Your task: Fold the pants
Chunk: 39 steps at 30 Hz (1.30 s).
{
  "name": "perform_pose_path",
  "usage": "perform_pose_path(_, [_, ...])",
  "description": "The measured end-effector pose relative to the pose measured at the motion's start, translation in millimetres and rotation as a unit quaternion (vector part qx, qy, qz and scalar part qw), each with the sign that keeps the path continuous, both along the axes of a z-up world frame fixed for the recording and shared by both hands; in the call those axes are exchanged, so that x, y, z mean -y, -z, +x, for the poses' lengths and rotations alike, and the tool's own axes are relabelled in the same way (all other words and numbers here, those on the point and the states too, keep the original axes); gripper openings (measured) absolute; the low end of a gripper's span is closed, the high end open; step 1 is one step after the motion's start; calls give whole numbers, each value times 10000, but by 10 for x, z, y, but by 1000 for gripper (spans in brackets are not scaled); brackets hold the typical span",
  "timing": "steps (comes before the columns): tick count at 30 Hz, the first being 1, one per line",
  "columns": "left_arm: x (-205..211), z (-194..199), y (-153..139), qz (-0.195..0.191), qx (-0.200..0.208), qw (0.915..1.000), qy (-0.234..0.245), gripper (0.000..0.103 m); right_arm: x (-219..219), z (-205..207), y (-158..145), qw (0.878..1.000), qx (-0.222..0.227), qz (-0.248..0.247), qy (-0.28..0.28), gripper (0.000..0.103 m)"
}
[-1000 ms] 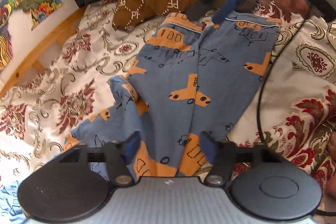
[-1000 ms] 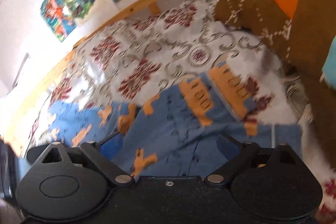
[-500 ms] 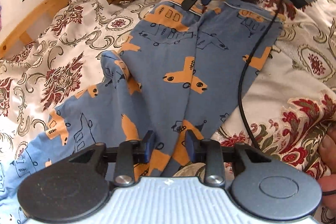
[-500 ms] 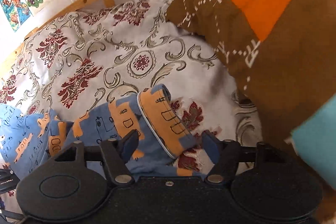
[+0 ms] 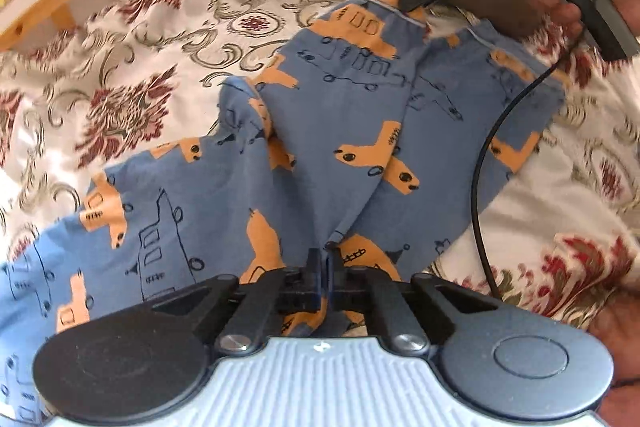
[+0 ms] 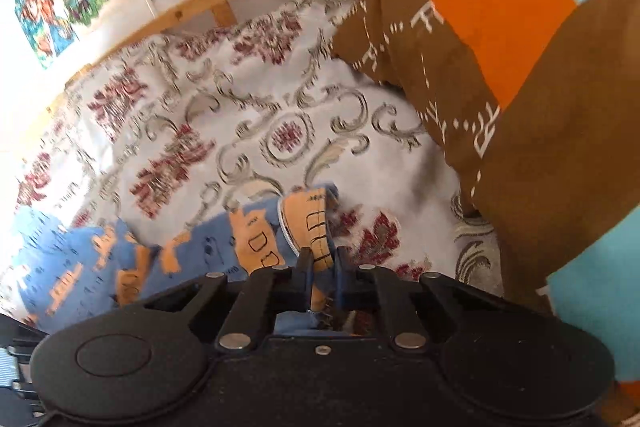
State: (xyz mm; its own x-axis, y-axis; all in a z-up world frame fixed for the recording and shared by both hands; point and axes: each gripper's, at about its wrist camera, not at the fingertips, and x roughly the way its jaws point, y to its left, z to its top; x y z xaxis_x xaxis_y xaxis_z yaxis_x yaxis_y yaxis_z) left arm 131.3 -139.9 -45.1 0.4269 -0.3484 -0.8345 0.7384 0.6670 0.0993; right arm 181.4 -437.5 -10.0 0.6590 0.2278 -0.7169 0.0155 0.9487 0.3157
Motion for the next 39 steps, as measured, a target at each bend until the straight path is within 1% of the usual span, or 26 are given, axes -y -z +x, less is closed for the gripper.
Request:
perform_pose_path(4, [-82,-7,-101,-176,-20,9998,-15,2,-14,-144,-297,9997,250,11,-27,9])
perform_pose_path(6, [-118,-8,-156,-254,-49,9997,20,2,-9,-267,-452,9996,271,9,6,9])
perform_pose_path(10, [-171,-56,-242,-341,-66,9992,204,2,11,-668,-711,9995,304,-94,25,9])
perform_pose_path(12, [-177,-94,-247,-326,-74,9989,316,3,31,-883,-738,9996,243,-105,98,9])
perform_pose_path(14, [-155,-132,-204,-215,-50,9988,432,3,34,-1070,-625,9997,84,-191,162,9])
perform_pose_path(16, [-118,-172,-127,-115,-58,9987,485,3,28,-1204,-425,9993,-127,-267,228,9])
perform_pose_path(18, [-71,-224,-40,29,35,9986,531,3,62,-1289,-191,9982,-392,-180,408,8])
perform_pose_path(20, [-37,-265,17,116,116,9983,556,3,85,-1370,-34,9970,-510,-146,569,8])
perform_pose_path(23, [-46,-286,15,85,121,9985,535,3,101,-1482,-9,9967,-443,-81,673,8])
perform_pose_path(26, [-68,-274,-17,-12,77,9986,517,3,57,-1588,-141,9970,-165,-385,647,8])
perform_pose_path(28, [-41,-270,17,39,70,9986,521,3,6,-1602,-165,9964,-78,-625,569,8])
perform_pose_path(30, [-8,-266,74,107,76,9987,489,3,-4,-1583,-55,9958,-204,-724,531,8])
perform_pose_path(32, [-4,-260,95,78,69,9991,420,4,-2,-1556,75,9947,-274,-817,560,9])
perform_pose_path(34, [-35,-257,86,-26,8,9994,340,7,4,-1572,113,9948,-271,-767,609,11])
perform_pose_path(35, [-60,-249,71,-112,-63,9994,306,11,-4,-1580,101,9946,-230,-818,592,18])
perform_pose_path(36, [-95,-236,48,-231,-163,9993,258,20,-15,-1582,87,9941,-184,-900,585,23])
perform_pose_path(37, [-137,-216,15,-362,-308,9986,223,27,-14,-1590,68,9937,-141,-938,601,30])
perform_pose_path(38, [-180,-192,-26,-503,-453,9975,180,43,-6,-1600,46,9937,-109,-905,652,35])
perform_pose_path(39, [-209,-167,-74,-640,-546,9964,144,54,12,-1619,24,9942,-48,-816,700,40])
